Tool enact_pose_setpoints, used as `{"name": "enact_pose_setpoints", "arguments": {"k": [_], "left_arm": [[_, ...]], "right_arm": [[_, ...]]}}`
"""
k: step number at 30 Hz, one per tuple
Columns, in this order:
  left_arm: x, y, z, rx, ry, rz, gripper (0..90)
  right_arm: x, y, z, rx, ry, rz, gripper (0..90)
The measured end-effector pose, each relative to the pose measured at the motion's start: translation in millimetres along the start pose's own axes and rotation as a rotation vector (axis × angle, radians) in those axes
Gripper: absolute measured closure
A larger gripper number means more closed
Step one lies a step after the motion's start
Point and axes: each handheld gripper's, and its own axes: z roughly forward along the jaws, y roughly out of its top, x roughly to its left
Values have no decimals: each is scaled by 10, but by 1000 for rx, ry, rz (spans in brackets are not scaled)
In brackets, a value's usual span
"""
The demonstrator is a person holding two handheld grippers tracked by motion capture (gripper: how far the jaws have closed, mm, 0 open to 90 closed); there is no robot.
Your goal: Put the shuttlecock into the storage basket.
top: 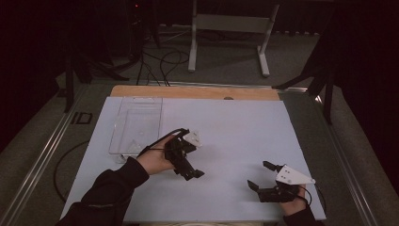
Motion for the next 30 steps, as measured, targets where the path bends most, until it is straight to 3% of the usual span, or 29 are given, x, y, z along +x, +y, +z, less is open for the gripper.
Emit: {"name": "enact_pose_setpoints", "arguments": {"k": [3,9,15,30], "left_arm": [[-53,-40,104,0,-28,27,0],[-162,-155,278,-13,-40,78,0],[-209,-282,364,-27,-69,72,0],[-293,-750,391,-63,-59,54,0]], "right_arm": [[3,0,1,1,1,0,84],[5,0,2,1,3,1,84],[4,1,-1,2,2,-2,84],[8,1,1,4,2,-4,84]]}}
